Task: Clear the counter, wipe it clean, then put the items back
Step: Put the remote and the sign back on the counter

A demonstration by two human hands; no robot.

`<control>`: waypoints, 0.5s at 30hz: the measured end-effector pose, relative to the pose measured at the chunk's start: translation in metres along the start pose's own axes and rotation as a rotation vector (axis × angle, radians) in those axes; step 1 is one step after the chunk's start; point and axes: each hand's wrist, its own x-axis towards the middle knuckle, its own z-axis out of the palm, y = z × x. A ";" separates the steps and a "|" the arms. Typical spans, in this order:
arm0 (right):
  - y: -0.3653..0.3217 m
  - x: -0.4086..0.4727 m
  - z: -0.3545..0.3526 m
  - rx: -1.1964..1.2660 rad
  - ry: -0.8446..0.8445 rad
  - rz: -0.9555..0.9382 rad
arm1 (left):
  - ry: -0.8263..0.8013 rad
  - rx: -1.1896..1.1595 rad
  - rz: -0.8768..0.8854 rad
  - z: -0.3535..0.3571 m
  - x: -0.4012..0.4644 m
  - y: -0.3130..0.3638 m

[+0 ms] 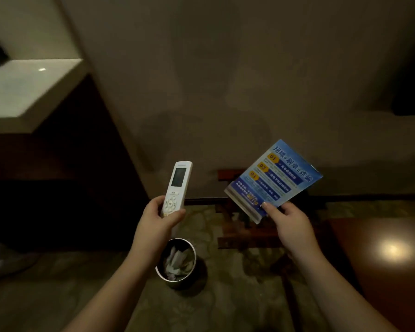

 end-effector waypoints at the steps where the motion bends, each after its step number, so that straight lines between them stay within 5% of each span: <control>1: -0.005 -0.008 0.022 -0.011 -0.037 -0.014 | 0.032 -0.003 -0.001 -0.026 -0.002 -0.009; 15: -0.087 -0.092 0.274 -0.162 -0.440 -0.244 | 0.466 -0.170 -0.028 -0.297 -0.052 -0.090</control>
